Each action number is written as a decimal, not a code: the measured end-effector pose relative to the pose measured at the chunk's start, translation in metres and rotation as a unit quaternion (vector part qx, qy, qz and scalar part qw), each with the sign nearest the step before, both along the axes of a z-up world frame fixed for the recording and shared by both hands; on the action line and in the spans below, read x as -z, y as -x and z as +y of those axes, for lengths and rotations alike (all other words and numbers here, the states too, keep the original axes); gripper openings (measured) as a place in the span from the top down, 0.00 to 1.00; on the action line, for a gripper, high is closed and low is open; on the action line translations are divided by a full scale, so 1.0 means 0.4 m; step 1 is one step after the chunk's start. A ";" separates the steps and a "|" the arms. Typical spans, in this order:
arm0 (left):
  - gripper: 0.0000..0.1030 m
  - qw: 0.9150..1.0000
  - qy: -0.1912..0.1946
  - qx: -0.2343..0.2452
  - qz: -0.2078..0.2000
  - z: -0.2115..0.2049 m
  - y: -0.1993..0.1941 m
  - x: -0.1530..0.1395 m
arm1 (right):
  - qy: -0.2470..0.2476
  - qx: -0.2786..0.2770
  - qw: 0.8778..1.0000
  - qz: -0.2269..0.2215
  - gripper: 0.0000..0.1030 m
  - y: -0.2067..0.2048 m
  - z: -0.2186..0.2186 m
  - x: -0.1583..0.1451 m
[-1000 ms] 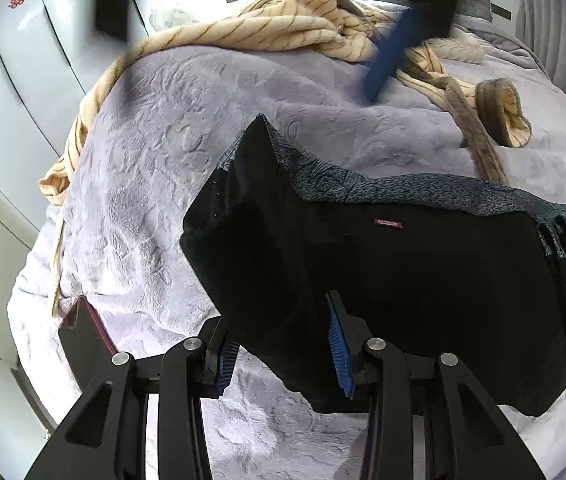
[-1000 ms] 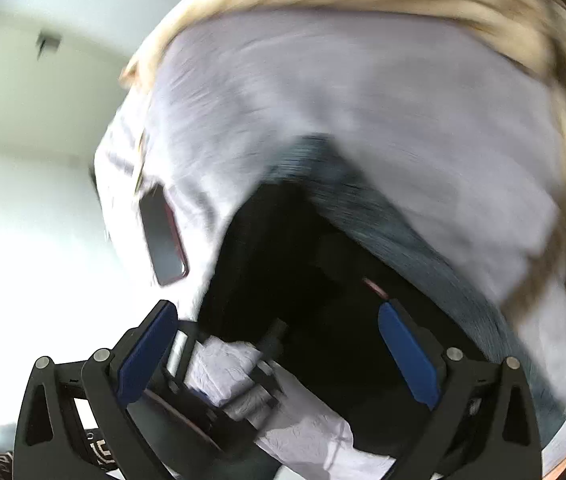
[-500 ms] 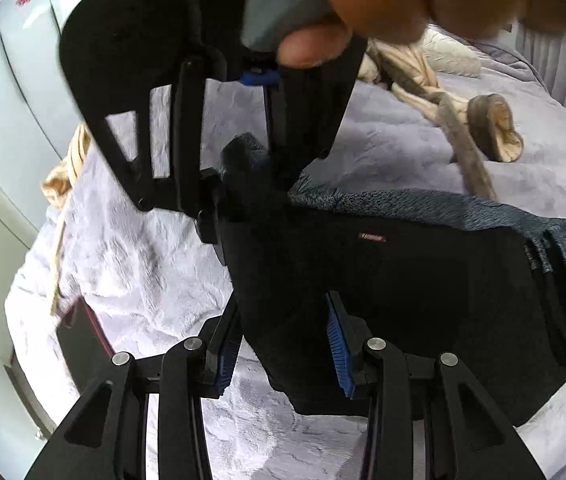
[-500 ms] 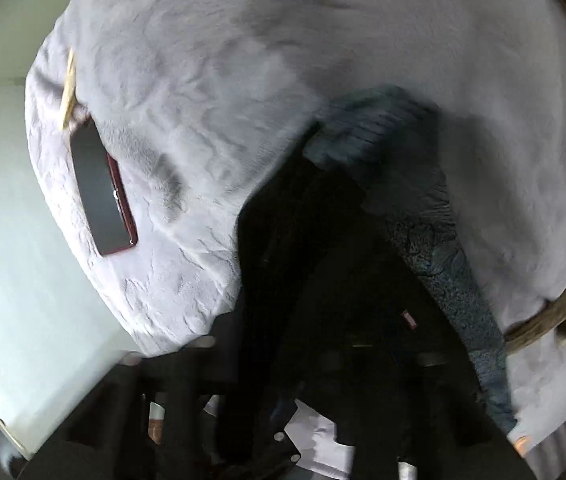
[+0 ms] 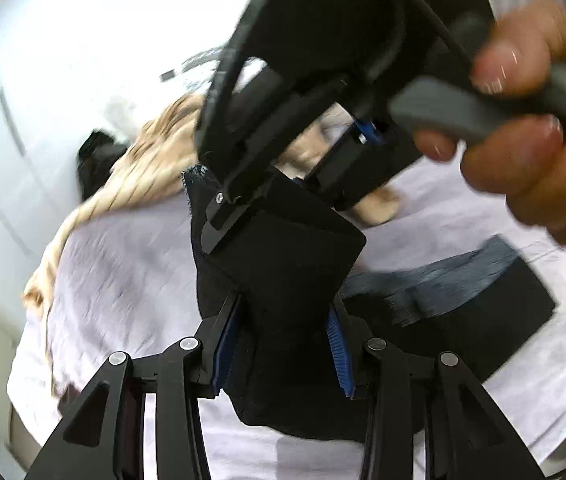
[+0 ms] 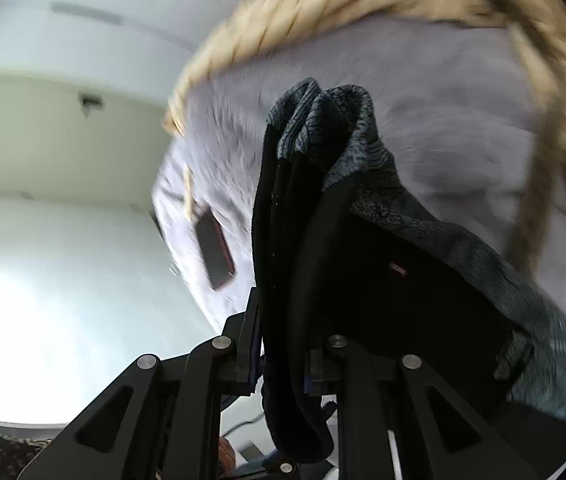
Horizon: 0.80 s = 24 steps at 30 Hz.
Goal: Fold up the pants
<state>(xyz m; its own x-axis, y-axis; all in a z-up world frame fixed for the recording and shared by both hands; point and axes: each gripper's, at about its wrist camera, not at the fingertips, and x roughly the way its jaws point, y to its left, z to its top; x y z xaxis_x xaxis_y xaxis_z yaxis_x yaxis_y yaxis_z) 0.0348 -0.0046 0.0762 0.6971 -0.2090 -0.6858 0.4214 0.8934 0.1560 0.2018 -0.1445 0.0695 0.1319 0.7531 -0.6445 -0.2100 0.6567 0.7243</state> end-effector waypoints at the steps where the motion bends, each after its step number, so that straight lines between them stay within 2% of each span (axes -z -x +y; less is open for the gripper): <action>1: 0.60 1.000 0.001 0.011 -0.003 -0.024 0.010 -0.009 | -0.013 0.013 1.000 -0.005 0.84 0.018 -0.043 -0.004; 4: 0.60 0.998 -0.003 0.060 -0.008 -0.140 0.056 -0.030 | -0.044 0.054 0.997 -0.017 0.84 0.083 -0.200 -0.003; 8: 0.60 0.992 -0.019 0.123 -0.002 -0.302 0.119 -0.010 | -0.075 0.110 0.991 -0.022 0.84 0.170 -0.417 0.035; 14: 0.60 0.983 -0.050 0.177 0.018 -0.504 0.197 0.090 | -0.086 0.160 0.983 -0.014 0.84 0.270 -0.650 0.170; 15: 0.60 0.981 -0.058 0.182 0.022 -0.530 0.204 0.113 | -0.087 0.163 0.983 -0.012 0.84 0.273 -0.694 0.174; 17: 0.60 0.978 -0.076 0.189 0.038 -0.587 0.210 0.172 | -0.096 0.176 0.980 0.001 0.84 0.276 -0.754 0.256; 21: 0.60 0.973 -0.111 0.192 0.058 -0.643 0.210 0.262 | -0.098 0.194 0.976 0.020 0.84 0.271 -0.805 0.371; 24: 0.56 0.972 -0.124 0.189 0.070 -0.646 0.209 0.282 | -0.098 0.197 0.975 0.024 0.84 0.268 -0.808 0.413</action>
<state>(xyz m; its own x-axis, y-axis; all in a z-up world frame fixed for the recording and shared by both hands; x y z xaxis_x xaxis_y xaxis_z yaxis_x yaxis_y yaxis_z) -0.0487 -0.2631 -0.0367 0.4994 -0.2483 -0.8300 0.7449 0.6122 0.2651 0.0944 -0.4675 -0.0958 0.4086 0.7592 -0.5066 0.0688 0.5279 0.8465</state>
